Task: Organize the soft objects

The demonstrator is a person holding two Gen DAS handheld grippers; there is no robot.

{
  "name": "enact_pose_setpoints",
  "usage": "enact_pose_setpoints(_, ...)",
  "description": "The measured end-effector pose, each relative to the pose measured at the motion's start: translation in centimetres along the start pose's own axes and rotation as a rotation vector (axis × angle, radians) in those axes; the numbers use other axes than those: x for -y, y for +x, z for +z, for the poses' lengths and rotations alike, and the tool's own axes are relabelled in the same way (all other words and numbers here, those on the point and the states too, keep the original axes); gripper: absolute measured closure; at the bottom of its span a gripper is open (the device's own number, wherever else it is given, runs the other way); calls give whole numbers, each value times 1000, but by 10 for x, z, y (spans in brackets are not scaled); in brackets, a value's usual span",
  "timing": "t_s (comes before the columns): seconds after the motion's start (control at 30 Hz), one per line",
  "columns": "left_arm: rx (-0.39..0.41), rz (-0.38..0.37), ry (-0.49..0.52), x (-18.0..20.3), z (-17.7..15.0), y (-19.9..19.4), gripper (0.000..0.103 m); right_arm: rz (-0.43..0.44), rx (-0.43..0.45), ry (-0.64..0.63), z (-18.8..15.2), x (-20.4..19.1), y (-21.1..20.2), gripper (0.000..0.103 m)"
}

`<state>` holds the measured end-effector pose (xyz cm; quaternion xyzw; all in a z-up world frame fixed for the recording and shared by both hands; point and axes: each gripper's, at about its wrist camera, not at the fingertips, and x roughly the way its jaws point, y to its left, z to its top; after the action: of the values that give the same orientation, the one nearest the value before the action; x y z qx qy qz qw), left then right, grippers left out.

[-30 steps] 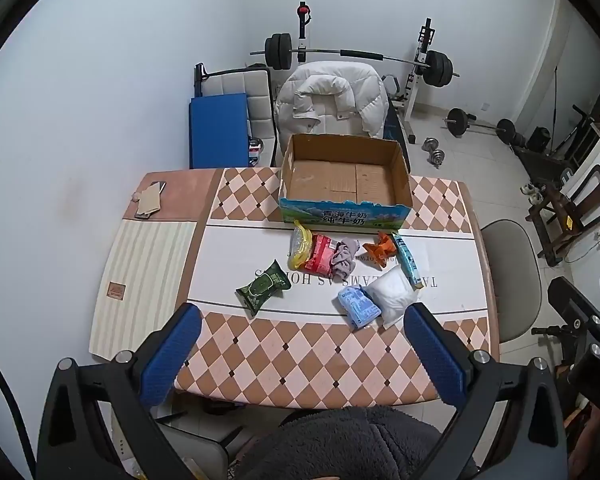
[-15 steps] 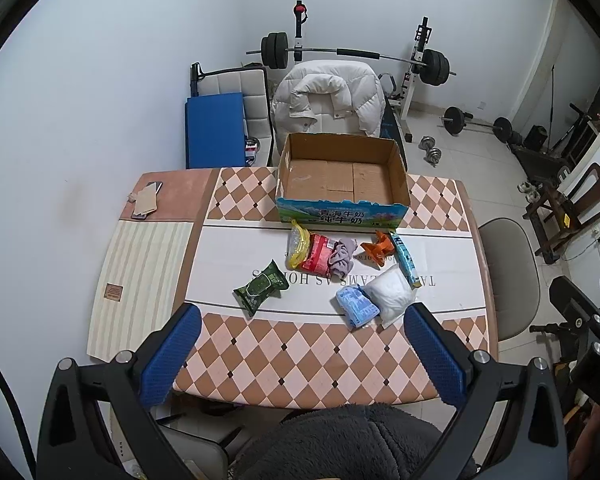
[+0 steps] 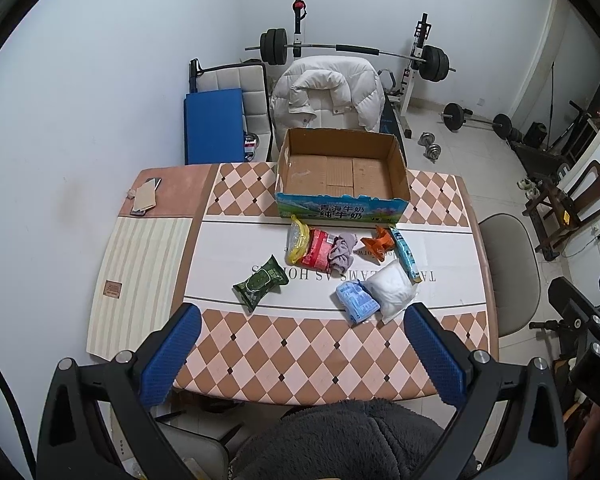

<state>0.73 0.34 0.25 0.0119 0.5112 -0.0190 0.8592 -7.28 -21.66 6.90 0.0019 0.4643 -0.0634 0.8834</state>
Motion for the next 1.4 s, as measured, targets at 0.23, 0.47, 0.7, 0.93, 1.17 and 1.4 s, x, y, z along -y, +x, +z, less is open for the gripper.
enact_pose_setpoints(0.23, 0, -1, -1, 0, -1, 0, 0, -2, -1, 5, -2, 0, 1, 0)
enact_pose_setpoints(0.47, 1, 1, 0, 1, -2, 1, 0, -9, -2, 16, -5, 2, 3, 0)
enact_pose_setpoints(0.7, -1, 0, -2, 0, -1, 0, 0, -11, 0, 19, -4, 5, 4, 0)
enact_pose_setpoints(0.93, 0, 3, -1, 0, 0, 1, 0, -12, 1, 19, -3, 4, 4, 0)
enact_pose_setpoints(1.17, 1, 3, 1, 1, 1, 0, 0, -13, 2, 19, -3, 5, 4, 0)
enact_pose_setpoints(1.4, 0, 3, 1, 1, 2, 0, 0, -12, 4, 18, -2, 6, 4, 0)
